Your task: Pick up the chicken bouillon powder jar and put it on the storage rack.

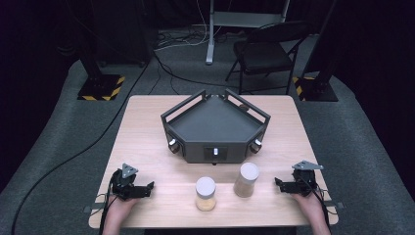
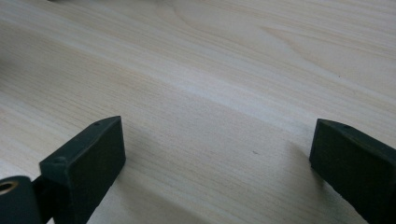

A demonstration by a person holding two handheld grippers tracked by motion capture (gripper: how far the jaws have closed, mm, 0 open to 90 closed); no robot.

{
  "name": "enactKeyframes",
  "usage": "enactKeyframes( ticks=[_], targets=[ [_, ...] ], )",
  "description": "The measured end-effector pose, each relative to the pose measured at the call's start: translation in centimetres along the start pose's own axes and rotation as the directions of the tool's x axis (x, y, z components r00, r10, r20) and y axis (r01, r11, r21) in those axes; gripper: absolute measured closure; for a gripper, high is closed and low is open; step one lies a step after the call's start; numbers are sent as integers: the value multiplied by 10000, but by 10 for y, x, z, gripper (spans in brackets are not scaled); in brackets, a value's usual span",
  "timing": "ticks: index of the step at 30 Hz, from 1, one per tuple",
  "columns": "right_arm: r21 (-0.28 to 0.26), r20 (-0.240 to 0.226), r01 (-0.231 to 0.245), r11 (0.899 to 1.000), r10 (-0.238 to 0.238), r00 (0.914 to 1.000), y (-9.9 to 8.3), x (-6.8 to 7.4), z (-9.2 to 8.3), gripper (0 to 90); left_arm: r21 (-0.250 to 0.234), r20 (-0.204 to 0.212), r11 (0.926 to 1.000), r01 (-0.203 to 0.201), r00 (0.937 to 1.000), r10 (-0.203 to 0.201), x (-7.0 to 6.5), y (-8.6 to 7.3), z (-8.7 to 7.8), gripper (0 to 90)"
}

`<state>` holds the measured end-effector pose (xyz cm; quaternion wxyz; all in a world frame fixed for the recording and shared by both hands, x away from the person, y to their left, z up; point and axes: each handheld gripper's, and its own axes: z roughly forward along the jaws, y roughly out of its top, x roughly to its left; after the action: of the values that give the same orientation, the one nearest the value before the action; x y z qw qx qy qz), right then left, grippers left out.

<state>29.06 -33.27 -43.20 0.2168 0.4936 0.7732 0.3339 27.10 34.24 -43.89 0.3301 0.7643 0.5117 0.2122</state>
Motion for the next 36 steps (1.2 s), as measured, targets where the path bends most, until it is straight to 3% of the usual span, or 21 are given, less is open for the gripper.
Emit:
enactKeyframes(
  ticks=[8, 14, 26, 28, 36],
  targets=[
    [4, 22, -27, 10000, 27, 10000, 0, 1, 0, 27, -36, 133, 10000, -71, 9999, 72, 5, -1, -2, 12],
    [10, 28, -25, 10000, 25, 10000, 0, 1, 0, 22, -118, 421, 9998, 155, 9990, -150, 12, -3, -8, 26],
    [18, 32, -37, 10000, 36, 10000, 1, 1, 1, 21, -1016, 815, 9941, 386, 9962, -304, 20, -5, -44, 32],
    [19, 32, -40, 10000, 40, 10000, 1, 1, 1, 21, -1351, 911, 9905, 270, 9957, -147, 18, -3, -55, 34],
    [16, 33, -38, 10000, 38, 10000, 1, 1, 1, 21, -1697, 1296, 9855, -44, 9912, 267, 10, 6, -74, 38]
  ],
)
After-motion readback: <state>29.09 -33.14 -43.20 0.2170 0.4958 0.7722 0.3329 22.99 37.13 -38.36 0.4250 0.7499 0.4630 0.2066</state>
